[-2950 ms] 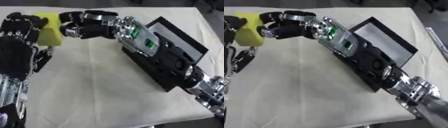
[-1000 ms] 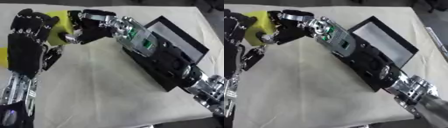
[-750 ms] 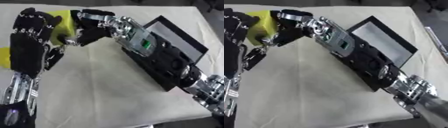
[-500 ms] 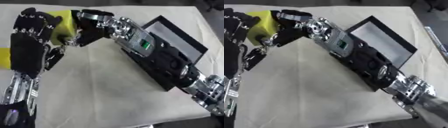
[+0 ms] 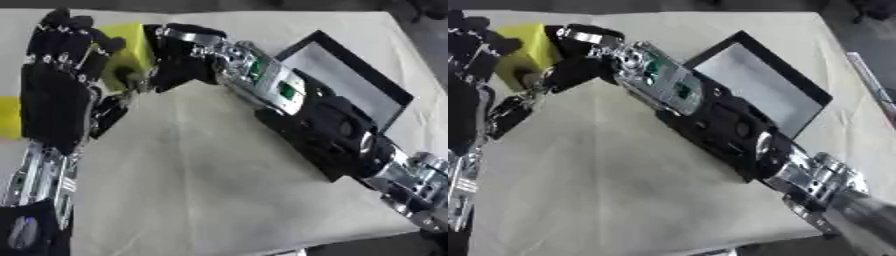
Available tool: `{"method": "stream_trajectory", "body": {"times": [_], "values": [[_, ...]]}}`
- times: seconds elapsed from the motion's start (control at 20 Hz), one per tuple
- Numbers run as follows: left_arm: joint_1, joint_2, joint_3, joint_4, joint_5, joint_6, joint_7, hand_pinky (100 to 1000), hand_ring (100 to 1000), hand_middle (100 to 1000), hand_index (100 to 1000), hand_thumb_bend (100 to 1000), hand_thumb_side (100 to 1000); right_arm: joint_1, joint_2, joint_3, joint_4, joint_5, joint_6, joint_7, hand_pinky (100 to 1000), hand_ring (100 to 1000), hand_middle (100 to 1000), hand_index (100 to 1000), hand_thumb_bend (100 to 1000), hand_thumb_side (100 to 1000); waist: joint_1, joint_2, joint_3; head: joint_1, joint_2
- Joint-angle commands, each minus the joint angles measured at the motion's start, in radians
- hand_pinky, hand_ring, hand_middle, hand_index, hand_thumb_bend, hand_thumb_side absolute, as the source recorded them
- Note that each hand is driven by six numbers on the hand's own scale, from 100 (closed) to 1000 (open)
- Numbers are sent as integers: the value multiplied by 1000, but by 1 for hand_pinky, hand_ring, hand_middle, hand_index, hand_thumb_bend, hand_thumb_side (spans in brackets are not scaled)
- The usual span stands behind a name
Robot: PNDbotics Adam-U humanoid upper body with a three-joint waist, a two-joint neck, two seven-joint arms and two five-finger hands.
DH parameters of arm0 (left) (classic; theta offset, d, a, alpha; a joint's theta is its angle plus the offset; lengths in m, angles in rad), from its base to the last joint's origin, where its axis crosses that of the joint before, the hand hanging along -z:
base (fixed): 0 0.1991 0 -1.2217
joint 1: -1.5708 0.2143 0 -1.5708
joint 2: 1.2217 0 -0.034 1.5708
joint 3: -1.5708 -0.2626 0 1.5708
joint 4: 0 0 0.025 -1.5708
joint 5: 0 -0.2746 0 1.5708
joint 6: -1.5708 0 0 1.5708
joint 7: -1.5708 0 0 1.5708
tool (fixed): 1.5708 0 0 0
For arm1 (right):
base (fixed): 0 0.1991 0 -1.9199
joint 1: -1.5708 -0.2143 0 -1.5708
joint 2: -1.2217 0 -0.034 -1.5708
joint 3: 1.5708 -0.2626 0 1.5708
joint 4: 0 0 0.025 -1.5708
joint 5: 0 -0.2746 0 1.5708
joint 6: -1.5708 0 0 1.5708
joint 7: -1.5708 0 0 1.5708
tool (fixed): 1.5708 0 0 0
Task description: Pick up the objects with one hand, pass them to the other hand, and then place them into the box on the other side of the table.
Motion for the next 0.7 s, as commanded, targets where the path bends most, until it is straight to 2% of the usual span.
{"method": "stream_trajectory", "body": {"times": [0.05,0.25,0.4,0.5,0.55,0.65,0.7], "values": [[-7,-1,3,-8,-24,36,-20,878,828,761,914,973,100,-16,-35,-22,-18,-23,5,-9,1000,894,688,916,100,142,6,-20,-3,-4,-5],[1,5,25,-20,-8,89,-34,885,838,768,926,969,100,-9,-59,-33,-27,-31,4,-13,1000,892,687,915,100,123,8,-28,-8,-2,1],[5,13,37,-30,19,104,-37,875,830,759,919,952,100,-1,-77,-41,-31,-37,-1,-19,1000,889,687,915,100,113,8,-34,-12,-1,5],[9,24,42,-30,43,103,-34,856,813,740,891,866,100,9,-98,-45,-35,-36,-3,-19,1000,885,686,913,100,102,8,-40,-17,-1,12],[11,34,44,-25,61,97,-32,828,787,705,854,796,100,16,-111,-49,-37,-36,-5,-18,1000,884,688,914,100,100,10,-44,-19,-2,16],[13,66,44,-4,108,74,-32,806,754,657,798,681,100,34,-148,-61,-47,-37,-15,-15,1000,883,695,919,100,100,14,-54,-24,-5,26],[12,92,42,14,138,55,-40,812,756,665,801,641,100,47,-174,-70,-60,-39,-21,-10,1000,882,698,922,100,100,17,-60,-27,-7,32]]}}
